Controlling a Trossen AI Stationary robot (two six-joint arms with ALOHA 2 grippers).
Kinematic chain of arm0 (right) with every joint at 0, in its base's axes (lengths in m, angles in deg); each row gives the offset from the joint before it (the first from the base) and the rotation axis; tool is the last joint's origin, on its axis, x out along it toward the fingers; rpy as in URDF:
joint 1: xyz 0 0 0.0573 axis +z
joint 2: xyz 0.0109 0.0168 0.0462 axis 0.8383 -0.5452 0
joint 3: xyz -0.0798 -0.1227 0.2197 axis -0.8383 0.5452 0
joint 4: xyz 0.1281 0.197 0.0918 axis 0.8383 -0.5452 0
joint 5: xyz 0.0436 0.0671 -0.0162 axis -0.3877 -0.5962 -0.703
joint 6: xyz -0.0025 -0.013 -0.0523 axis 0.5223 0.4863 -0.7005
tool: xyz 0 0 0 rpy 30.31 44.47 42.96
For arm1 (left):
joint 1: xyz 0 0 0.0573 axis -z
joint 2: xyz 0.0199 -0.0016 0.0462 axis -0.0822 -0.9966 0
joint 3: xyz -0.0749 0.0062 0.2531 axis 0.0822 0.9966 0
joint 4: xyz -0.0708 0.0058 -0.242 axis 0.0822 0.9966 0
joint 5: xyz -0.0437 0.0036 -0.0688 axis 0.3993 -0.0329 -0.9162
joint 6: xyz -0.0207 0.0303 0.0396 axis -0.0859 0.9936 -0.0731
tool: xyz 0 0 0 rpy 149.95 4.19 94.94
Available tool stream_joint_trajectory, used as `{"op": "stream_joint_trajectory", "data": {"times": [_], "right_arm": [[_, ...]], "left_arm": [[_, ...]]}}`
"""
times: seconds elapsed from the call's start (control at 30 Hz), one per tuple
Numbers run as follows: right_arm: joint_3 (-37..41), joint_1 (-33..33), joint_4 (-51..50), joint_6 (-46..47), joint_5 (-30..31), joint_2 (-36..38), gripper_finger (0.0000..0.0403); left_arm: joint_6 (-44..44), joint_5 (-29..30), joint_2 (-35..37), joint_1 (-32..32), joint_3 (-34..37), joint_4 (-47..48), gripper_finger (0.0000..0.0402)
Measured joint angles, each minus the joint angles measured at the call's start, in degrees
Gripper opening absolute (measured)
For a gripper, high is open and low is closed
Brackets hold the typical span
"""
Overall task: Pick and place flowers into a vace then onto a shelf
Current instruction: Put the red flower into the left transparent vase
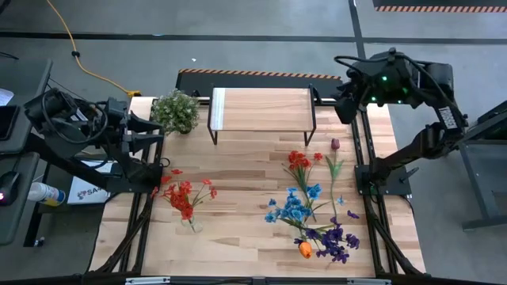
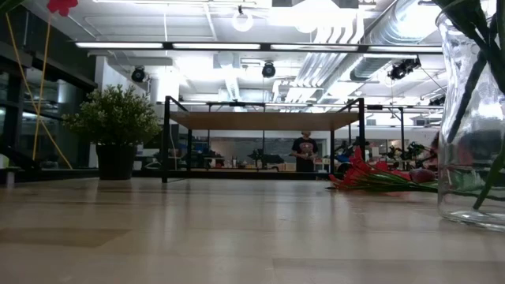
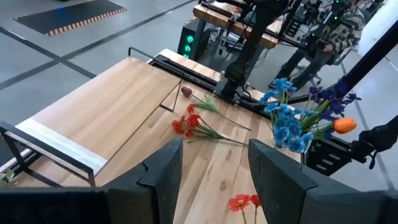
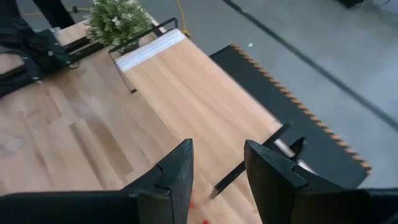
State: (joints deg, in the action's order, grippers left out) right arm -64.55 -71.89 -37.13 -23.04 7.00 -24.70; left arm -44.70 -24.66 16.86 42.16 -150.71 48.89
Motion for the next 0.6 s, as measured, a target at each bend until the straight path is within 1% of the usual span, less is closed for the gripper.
{"op": "stream_joint_trajectory", "data": {"times": [0.1,0.2,0.4,0.6], "right_arm": [[0.0,-0.8,0.0,1.3,-3.3,0.0,0.0134],[2.5,-0.9,0.0,1.8,-4.0,-0.1,0.0134],[14.0,-1.4,0.1,0.1,-4.8,0.3,0.0134],[25.1,-2.5,0.0,-1.3,-11.6,2.3,0.0134]], "left_arm": [[0.0,0.0,0.3,0.0,0.0,0.7,0.0216],[0.0,0.1,0.4,0.0,0.0,0.8,0.0216],[0.0,0.2,0.7,0.0,0.0,2.0,0.0216],[0.0,-0.1,1.2,0.0,0.0,2.0,0.0216]]}}
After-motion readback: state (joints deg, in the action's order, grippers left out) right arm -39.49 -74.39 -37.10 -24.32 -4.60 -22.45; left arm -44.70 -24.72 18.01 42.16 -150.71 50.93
